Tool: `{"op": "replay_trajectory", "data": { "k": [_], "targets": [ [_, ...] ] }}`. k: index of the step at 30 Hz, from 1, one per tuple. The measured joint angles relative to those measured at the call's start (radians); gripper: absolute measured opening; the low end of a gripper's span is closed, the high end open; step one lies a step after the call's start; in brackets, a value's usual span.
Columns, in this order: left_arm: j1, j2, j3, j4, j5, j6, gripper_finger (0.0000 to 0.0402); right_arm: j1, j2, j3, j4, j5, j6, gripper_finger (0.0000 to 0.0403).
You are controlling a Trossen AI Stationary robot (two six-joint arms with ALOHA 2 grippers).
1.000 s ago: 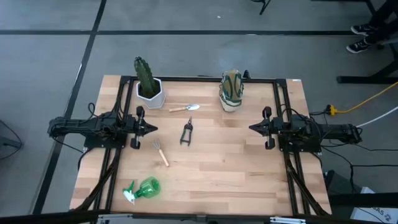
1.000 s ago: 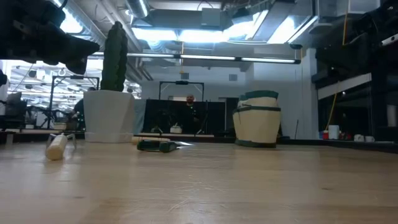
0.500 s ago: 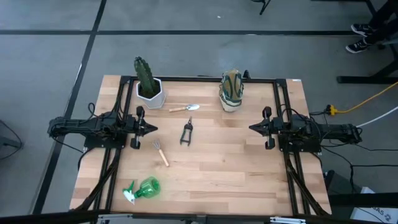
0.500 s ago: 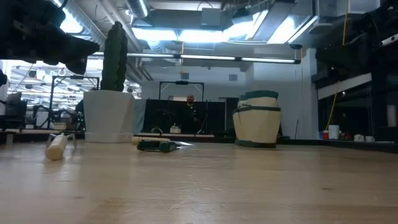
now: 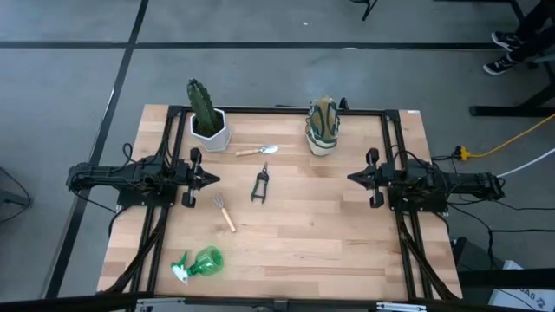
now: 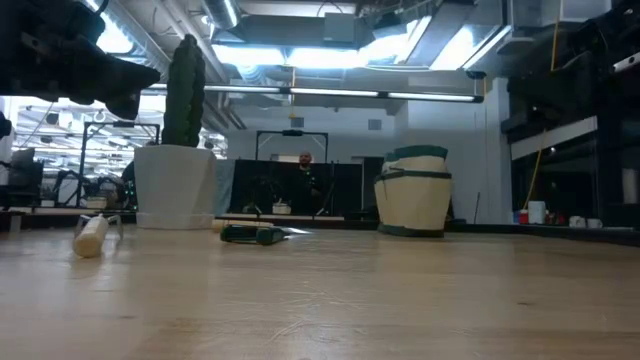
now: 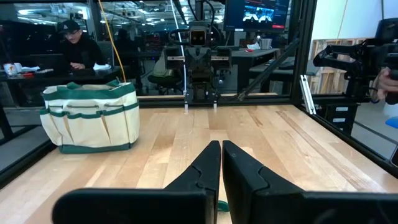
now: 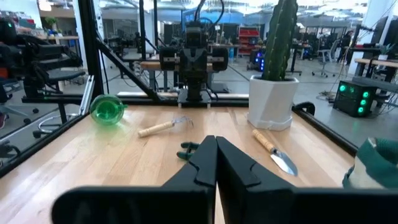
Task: Pick & Place Garden tools in Gardening bag
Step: Put the trowel into the gardening bag
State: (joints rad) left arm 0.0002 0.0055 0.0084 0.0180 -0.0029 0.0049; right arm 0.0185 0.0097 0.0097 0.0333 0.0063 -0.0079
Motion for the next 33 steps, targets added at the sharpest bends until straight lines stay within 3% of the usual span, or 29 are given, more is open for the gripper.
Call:
{"op": "replay_trajectory", "data": {
  "k": [10,17,21,33],
  "targets": [
    [0.0,0.0,0.0,0.0,0.0,0.0,0.001,0.0,0.004,0.0,0.306,0.069,-0.049,0.0008],
    [0.0,0.0,0.0,0.0,0.0,-0.001,0.0011,0.0,0.069,0.0,0.375,0.075,-0.13,0.0008],
    [0.0,0.0,0.0,0.0,0.0,0.0,0.001,0.0,0.155,0.015,0.405,0.106,-0.168,0.0008],
    [0.0,0.0,0.0,0.0,0.0,0.0,0.0011,0.0,0.562,0.235,0.344,0.087,-0.288,0.0008]
  ]
}}
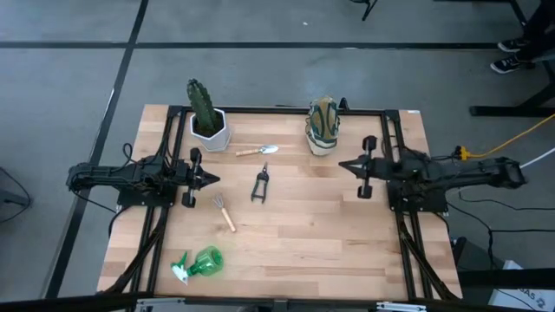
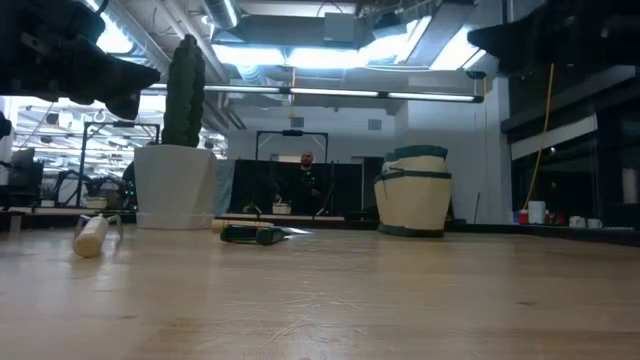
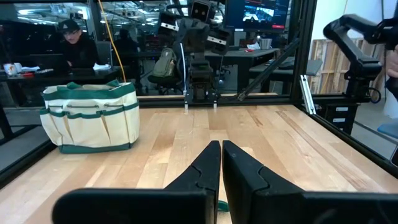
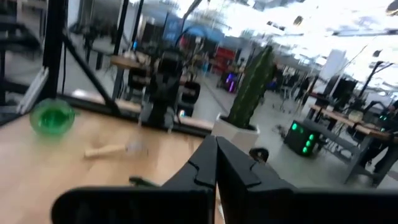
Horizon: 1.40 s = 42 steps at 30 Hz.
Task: Pick & Place Garden tools in Gardening bag
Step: Put the trowel into the gardening bag
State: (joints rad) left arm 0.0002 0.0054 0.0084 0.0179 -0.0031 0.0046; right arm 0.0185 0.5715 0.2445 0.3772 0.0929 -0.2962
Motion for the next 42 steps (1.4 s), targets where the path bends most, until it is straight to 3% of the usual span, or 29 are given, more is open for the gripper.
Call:
{"op": "replay_trajectory", "data": {
  "k": [10,21,34,42],
  "targets": [
    [0.0,0.0,0.0,0.0,0.0,0.0,0.0011,0.0,0.314,0.166,-0.041,0.005,-0.079,0.0008],
    [0.0,0.0,0.0,0.0,0.0,0.0,0.0012,-0.038,0.648,0.466,-0.29,0.009,-0.153,0.0008],
    [0.0,0.0,0.0,0.0,-0.003,0.001,0.0013,-0.114,0.921,0.794,-0.482,-0.005,-0.231,0.0008],
    [0.0,0.0,0.0,0.0,-0.003,0.0,0.0012,-0.198,1.061,0.894,-0.467,-0.075,-0.286,0.0008]
  ]
}}
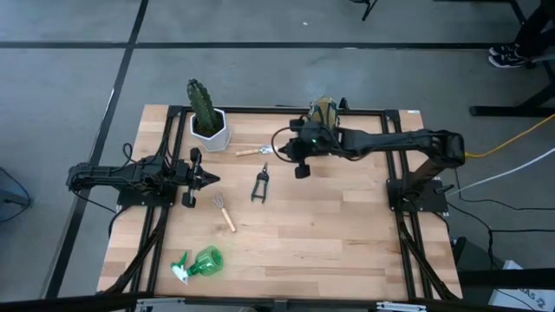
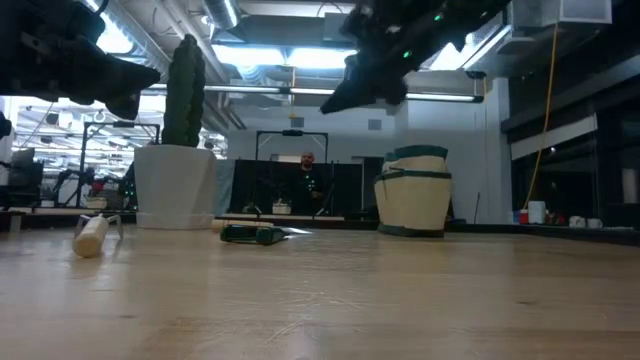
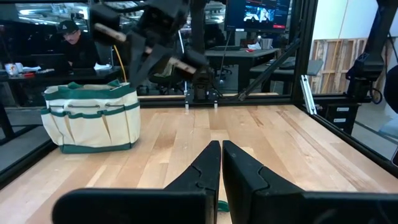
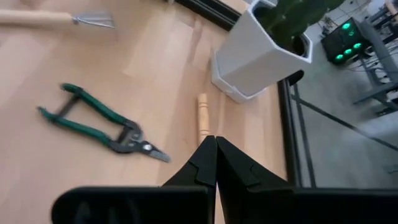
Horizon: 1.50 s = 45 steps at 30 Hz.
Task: Pick & Place Garden tools in Gardening bag
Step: Put the trowel into the gardening bag
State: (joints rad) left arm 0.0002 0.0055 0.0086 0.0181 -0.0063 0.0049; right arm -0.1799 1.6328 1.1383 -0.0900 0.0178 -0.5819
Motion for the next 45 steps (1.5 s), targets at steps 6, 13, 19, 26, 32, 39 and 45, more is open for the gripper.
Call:
{"op": "replay_trajectory", "data": {
  "k": [6,13,19,26,32,39,45],
  "targets": [
    [0.0,0.0,0.0,0.0,0.0,-0.001,0.0011,-0.037,0.061,0.004,0.018,0.014,-0.029,0.0008],
    [0.0,0.0,0.0,0.0,0.0,0.0,0.0013,-0.043,0.097,0.004,0.021,0.007,-0.029,0.0008],
    [0.0,0.0,0.0,0.0,0.0,0.0,0.001,-0.043,0.102,0.004,0.028,0.007,-0.029,0.0008],
    [0.0,0.0,0.0,0.0,0.0,-0.001,0.0011,-0.052,0.102,0.004,0.089,0.004,-0.029,0.0008],
    [0.0,0.0,0.0,0.0,0.0,0.0,0.0013,-0.069,0.102,0.004,0.131,0.004,-0.003,0.0037],
    [0.0,0.0,0.0,0.0,0.0,0.0,0.001,-0.081,0.133,0.004,0.245,0.003,0.056,0.0143],
    [0.0,0.0,0.0,0.0,0.0,0.0,0.0012,-0.081,0.182,0.004,0.326,-0.032,0.132,0.022]
  ]
}}
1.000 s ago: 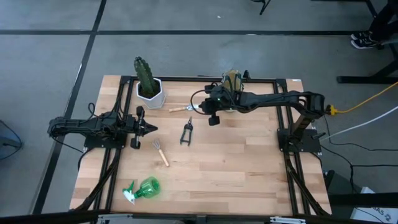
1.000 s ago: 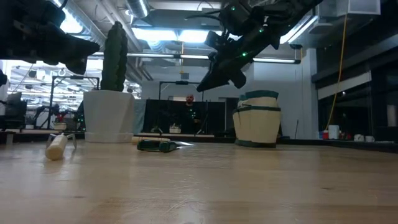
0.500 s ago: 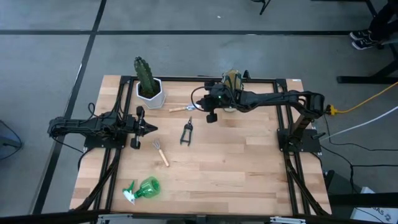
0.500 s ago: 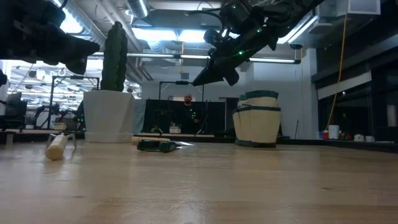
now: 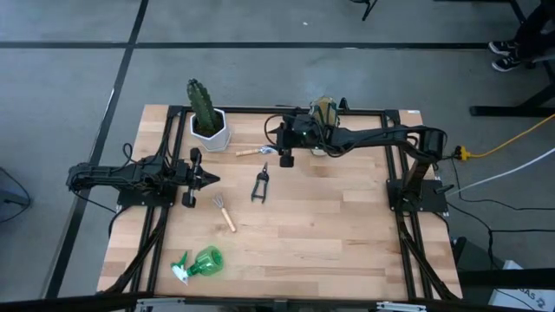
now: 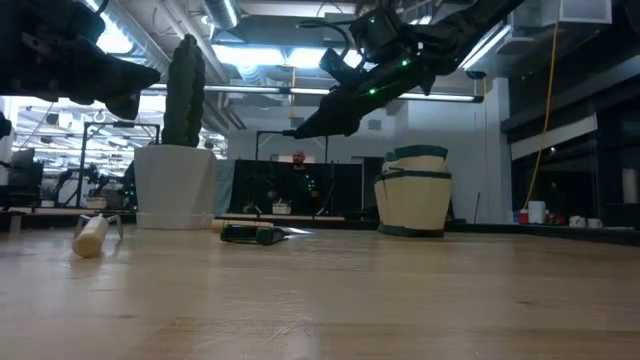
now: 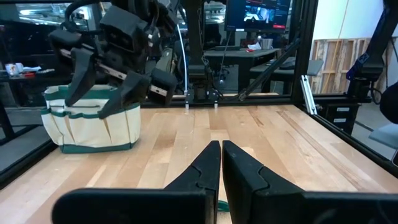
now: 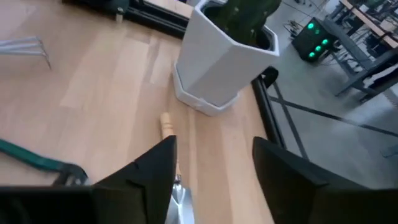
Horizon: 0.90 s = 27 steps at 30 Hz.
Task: Pick & Place Garden tools in Gardening bag
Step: Put the trowel into the gardening bag
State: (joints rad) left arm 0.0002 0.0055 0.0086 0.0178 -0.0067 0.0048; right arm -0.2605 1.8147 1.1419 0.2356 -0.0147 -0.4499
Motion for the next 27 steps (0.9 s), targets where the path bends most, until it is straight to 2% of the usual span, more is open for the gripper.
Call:
{"op": "replay_trajectory", "data": {
  "k": [5,17,23,27],
  "targets": [
    [0.0,0.0,0.0,0.0,0.0,0.0,0.001,-0.001,0.042,0.035,-0.018,0.0,0.032,0.023],
    [0.0,0.0,0.0,0.0,0.0,0.0,0.0012,-0.003,0.24,0.397,-0.434,-0.041,0.019,0.0197],
    [0.0,0.0,0.0,0.0,0.0,0.0,0.0011,-0.003,0.344,0.481,-0.436,-0.042,0.037,0.0197],
    [0.0,0.0,0.0,0.0,0.0,0.0,0.0011,-0.003,0.396,0.489,-0.428,-0.042,0.053,0.0197]
  ]
}}
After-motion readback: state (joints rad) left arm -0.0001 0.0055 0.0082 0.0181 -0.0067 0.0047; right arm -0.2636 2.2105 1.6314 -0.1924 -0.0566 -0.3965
